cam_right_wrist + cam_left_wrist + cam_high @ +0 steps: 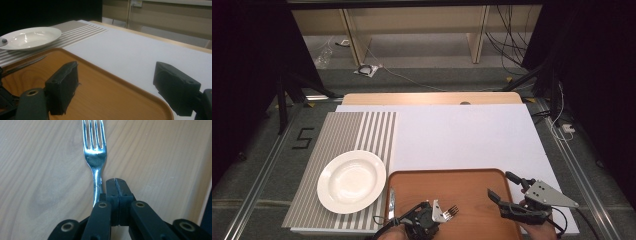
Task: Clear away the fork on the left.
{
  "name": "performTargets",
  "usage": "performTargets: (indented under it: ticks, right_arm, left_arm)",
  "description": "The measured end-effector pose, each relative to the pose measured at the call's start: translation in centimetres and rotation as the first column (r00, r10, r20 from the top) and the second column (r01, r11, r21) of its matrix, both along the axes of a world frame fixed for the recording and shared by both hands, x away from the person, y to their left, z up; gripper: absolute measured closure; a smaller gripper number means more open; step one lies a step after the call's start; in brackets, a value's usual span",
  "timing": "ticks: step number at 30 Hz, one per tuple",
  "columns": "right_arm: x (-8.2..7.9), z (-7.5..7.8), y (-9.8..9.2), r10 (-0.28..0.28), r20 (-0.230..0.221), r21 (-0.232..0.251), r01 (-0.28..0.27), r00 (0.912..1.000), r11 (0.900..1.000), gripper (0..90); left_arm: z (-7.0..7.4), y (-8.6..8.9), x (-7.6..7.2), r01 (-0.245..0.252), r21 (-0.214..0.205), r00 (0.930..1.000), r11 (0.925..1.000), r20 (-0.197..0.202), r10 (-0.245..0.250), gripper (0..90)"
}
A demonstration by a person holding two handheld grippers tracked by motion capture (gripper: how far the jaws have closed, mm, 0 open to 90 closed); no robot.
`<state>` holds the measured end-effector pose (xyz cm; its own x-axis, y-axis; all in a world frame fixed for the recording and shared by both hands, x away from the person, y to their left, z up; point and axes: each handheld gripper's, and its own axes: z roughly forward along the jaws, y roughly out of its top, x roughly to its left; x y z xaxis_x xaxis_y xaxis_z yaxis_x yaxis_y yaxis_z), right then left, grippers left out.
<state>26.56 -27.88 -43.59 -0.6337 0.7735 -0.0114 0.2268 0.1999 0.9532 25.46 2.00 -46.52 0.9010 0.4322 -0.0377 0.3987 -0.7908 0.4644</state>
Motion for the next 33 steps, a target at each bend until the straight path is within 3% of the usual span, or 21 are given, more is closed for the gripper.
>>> performTargets:
  ticks: [18,33]
  right_arm:
    - [0.0,0.0,0.0,0.000,0.001,0.003,0.000,1.0000,1.0000,21.1]
    - [-0.1,0.1,-0.1,0.002,0.001,-0.002,-0.002,1.0000,1.0000,21.1]
  left_arm:
    - [0.0,2.1,1.8,-0.100,0.015,0.9941,0.9948,0.042,0.100,88.8]
    - [0.1,4.7,3.3,-0.169,0.035,0.9855,0.9850,0.014,0.169,88.8]
